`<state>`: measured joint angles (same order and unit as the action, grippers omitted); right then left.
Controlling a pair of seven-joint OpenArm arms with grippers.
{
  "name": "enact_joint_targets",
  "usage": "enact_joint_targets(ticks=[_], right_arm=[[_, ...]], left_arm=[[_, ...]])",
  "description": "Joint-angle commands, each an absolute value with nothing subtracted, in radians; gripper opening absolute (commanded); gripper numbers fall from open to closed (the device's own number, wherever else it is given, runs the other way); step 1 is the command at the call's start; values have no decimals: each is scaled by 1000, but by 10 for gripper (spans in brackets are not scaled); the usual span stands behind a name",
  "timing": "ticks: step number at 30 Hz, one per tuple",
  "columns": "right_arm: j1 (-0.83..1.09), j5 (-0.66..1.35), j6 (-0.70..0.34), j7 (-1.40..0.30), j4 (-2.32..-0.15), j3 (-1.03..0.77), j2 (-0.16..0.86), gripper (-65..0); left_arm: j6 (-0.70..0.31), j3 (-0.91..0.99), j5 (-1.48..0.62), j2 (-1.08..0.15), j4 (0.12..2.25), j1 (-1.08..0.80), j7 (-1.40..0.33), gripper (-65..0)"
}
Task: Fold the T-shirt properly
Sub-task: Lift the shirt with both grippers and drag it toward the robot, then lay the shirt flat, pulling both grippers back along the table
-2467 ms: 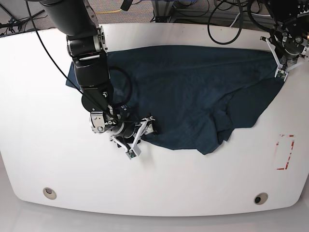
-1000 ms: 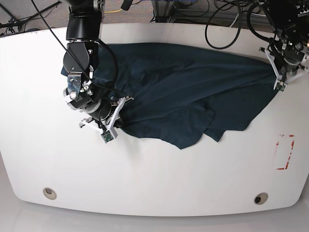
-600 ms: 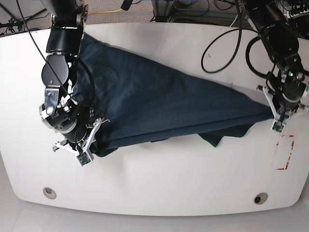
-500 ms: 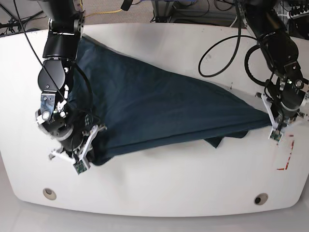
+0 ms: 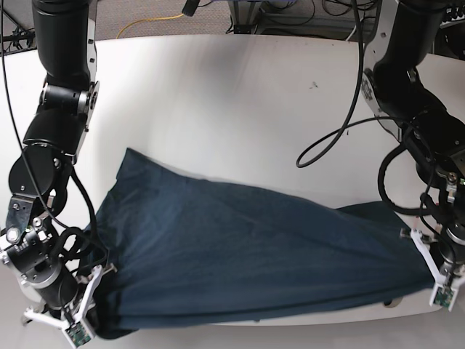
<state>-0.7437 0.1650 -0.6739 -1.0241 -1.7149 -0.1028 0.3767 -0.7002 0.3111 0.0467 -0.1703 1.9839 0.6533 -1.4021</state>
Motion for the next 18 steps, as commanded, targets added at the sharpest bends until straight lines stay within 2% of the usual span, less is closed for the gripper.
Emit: enact_joint_targets(ticks=[1,9,12,18], right_arm=[[-823,142,-670,-1033,-1736,-108,418,-650],[-960,142,-698,-1113,-1784,-116,472,-650],[-928,142,-698,-1119,-1856,-117,490,-650],[-720,142,-698,-1119,-1982,-173,492,-650]], left_arm=[[-698,314,77,-186,1997,753,-1396,-650],[-698,246,77,-188,1982,974,-1396,-650],[-698,223,77,-188,1994,964,-1396,-650],[-698,225,74,-208,2002,794,-1396,-650]])
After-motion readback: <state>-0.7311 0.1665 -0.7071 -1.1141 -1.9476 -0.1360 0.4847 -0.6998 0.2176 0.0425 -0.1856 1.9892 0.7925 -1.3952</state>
